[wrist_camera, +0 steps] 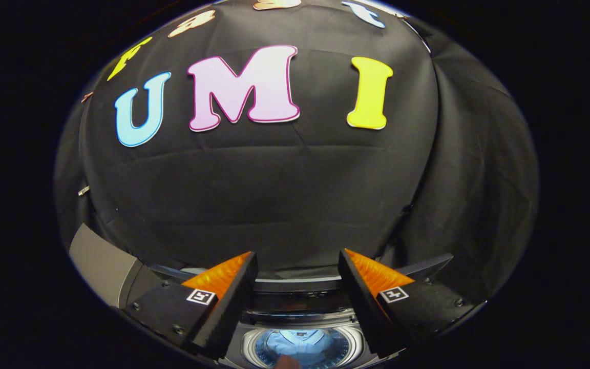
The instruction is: Put the clothes into the washing machine and then close the washing machine lid.
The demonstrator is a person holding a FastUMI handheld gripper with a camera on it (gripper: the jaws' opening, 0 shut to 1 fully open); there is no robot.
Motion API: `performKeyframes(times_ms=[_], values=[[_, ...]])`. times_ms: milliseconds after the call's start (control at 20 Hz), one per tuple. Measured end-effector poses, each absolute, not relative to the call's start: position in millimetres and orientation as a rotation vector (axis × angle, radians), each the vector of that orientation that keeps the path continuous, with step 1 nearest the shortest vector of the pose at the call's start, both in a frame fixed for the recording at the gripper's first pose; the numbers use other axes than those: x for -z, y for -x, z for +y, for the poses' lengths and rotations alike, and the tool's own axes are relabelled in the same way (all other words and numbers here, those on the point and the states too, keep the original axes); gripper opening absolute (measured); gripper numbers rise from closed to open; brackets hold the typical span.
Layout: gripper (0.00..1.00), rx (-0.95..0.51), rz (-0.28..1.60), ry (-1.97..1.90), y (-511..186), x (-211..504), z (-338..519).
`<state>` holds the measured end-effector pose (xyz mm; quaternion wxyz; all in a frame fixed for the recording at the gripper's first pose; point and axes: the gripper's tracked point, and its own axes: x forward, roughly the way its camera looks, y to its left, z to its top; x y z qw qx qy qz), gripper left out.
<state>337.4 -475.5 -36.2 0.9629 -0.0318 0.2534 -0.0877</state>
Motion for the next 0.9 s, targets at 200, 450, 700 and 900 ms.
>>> performKeyframes(times_ms=[200, 450, 700, 900], values=[[1.00, 0.174, 0.491, 0.075, -335.0, 35.4, -474.4], [1.00, 0.172, 0.467, 0.080, -334.5, 34.6, -474.2], [1.00, 0.178, 0.463, 0.082, -334.6, 35.2, -474.6], [1.00, 0.167, 0.458, 0.082, -334.8, 35.3, -474.0]])
